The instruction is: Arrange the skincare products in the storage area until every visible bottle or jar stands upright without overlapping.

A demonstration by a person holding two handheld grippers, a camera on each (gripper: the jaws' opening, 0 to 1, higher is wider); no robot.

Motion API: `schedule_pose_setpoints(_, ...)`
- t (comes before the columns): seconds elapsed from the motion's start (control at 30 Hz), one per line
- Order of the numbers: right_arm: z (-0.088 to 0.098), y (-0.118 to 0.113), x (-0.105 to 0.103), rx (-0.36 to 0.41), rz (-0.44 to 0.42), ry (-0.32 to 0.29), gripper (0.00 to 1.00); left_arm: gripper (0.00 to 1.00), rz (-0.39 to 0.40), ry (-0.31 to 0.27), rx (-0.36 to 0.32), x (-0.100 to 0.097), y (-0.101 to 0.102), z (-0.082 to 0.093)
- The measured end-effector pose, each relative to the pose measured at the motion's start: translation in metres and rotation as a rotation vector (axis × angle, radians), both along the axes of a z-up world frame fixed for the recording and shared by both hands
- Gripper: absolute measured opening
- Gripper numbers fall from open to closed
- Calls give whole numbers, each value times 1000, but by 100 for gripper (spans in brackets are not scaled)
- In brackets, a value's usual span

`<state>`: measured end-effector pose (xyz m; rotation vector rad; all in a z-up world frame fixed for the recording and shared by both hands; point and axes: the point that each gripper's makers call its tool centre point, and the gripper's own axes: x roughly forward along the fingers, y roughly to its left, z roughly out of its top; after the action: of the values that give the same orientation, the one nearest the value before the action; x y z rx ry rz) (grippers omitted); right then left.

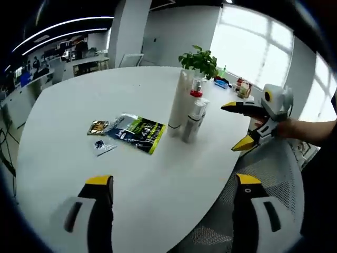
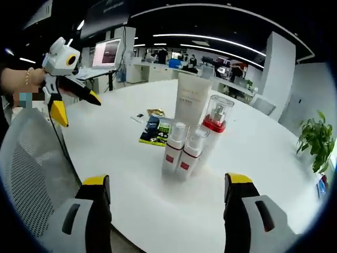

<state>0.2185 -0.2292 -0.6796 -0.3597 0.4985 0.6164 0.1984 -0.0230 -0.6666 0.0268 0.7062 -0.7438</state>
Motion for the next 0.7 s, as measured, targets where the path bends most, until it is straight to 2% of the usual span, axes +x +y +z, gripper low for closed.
schedule_pose_setpoints(0.07, -1, -1, 0, -5, -3, 5, 89, 99, 13, 12, -10, -5, 4, 1)
schedule_pose_setpoints(0.1, -1, -2, 0, -6, -3, 4, 89, 99, -15, 20, -71, -11, -5, 6)
schedule_pose_setpoints(0.17, -2, -2, 0, -3, -5, 6, 88, 99, -1, 17, -110, -14, -4, 11)
schedule_pose_setpoints(0.27, -4, -2, 1, -2, -2, 9, 88, 99, 7, 15, -115, -18, 3, 8)
schedule_pose_setpoints(0.33, -3, -2, -1, -7, 0, 9, 88, 99, 23, 34, -93, -22, 6, 3)
schedule_pose_setpoints(0.47, -3, -2, -1, -7, 2, 9, 87, 99, 45, 69, -134, -30, 4, 2)
schedule_pose_setpoints(0.57, -3, -1, -1, 11, -2, 10, 86, 99, 65, 93, -118, -32, 7, -5)
schedule_pose_setpoints(0.67, -2, 0, -1, 44, 0, 17, 85, 99, 140, 97, -132, -27, 13, -7)
schedule_pose_setpoints(0.7, -3, 0, -1, 57, -1, 24, 85, 99, 144, 102, -128, -28, 14, -7)
